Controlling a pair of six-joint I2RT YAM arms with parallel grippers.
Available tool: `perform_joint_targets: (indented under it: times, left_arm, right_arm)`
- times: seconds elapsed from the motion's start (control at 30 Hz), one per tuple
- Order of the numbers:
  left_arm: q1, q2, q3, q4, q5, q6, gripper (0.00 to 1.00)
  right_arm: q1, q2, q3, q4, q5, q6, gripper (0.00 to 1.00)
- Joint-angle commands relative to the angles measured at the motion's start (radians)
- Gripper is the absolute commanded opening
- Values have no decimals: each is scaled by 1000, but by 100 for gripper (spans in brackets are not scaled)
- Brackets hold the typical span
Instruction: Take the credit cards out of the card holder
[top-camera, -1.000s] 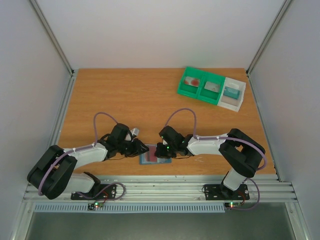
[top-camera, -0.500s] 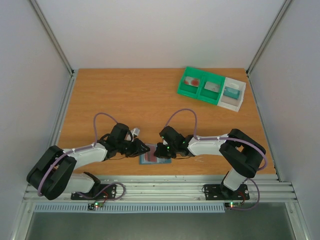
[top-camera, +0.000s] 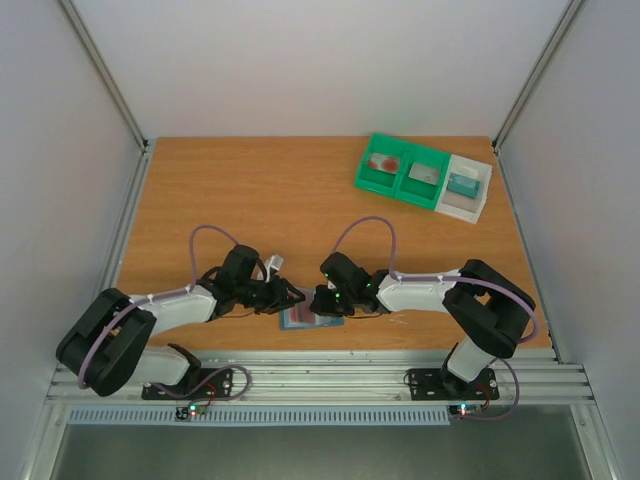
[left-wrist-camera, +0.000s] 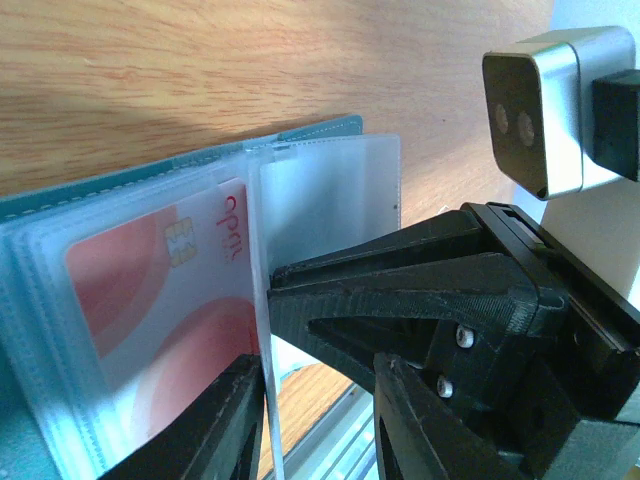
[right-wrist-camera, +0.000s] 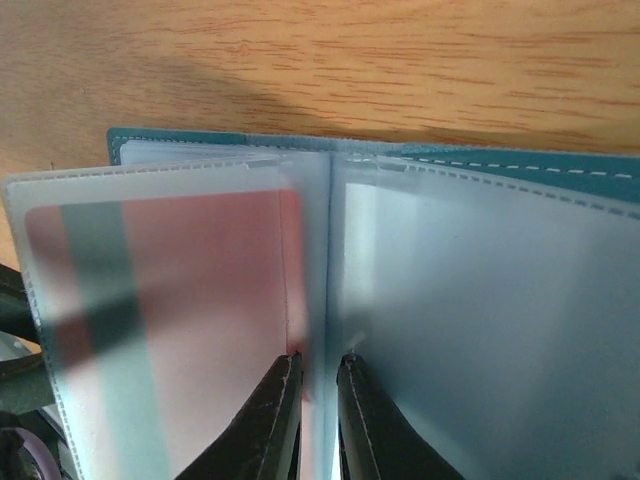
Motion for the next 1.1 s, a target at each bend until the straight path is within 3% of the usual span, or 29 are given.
perform_joint_targets:
  times: [0.0, 0.63, 0.93, 1.07]
  left_arm:
    - [-16, 34, 28, 100, 33, -24, 32]
    - [-59, 131, 90, 173, 58, -64, 33]
    - [-77, 167, 126, 170, 53, -72, 34]
    - [-81, 163, 130, 164, 44, -73, 36]
  right_arm:
    - [10, -20, 6, -17, 25, -4, 13]
    - [10, -217, -29, -234, 245, -71, 14]
    - [10, -431, -130, -218, 337, -61, 17]
    - [10, -449, -115, -239, 313, -62, 17]
